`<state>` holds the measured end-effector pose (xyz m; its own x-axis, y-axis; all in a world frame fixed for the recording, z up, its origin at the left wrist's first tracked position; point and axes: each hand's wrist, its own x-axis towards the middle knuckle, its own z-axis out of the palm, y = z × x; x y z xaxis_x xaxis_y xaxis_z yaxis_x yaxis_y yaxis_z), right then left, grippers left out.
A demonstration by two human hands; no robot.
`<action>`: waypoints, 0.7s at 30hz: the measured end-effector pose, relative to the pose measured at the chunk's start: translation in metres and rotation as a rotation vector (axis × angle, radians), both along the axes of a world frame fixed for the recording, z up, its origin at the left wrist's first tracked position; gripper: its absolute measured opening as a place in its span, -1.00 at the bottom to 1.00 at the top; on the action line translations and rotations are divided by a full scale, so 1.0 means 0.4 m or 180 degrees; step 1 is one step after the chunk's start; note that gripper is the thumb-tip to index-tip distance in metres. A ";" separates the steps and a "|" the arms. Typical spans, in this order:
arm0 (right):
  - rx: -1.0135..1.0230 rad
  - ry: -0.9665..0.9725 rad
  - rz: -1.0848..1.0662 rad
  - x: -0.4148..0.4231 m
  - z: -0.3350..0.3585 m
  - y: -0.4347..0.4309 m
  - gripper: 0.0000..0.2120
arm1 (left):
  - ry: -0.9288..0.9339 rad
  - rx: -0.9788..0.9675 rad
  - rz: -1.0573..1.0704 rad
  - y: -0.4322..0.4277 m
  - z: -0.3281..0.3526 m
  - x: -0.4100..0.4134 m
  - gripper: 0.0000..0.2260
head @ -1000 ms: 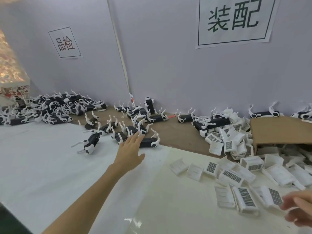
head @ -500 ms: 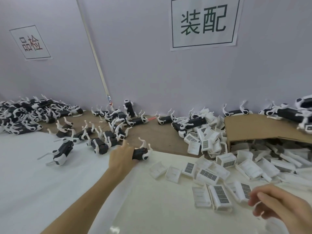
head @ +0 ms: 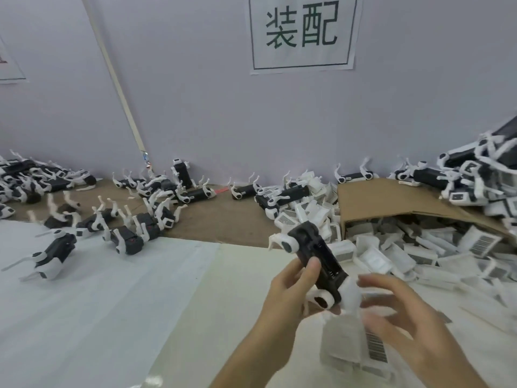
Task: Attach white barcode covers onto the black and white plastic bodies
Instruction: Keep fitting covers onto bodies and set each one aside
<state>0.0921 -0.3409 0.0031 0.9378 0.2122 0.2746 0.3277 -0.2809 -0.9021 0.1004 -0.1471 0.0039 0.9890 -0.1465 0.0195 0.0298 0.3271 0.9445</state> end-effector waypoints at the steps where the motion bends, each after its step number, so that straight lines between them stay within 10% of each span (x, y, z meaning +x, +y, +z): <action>1: -0.0067 0.0006 0.0071 -0.005 -0.003 0.001 -0.62 | 0.0084 -0.0063 -0.0058 -0.010 -0.011 -0.007 -0.57; 5: -0.0284 -0.0129 0.0127 -0.019 -0.026 0.004 -0.30 | 0.0282 -0.0101 0.0018 -0.039 -0.061 -0.027 -0.47; 21: 0.0427 -0.0275 -0.0399 0.010 -0.035 0.005 -0.68 | -0.0910 0.0048 0.0064 -0.044 -0.055 -0.038 -0.68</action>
<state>0.0959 -0.3388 -0.0109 0.9263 0.0513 0.3732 0.3756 -0.2035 -0.9042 0.0851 -0.1646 -0.0183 0.9463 -0.1294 0.2961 -0.2448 0.3108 0.9184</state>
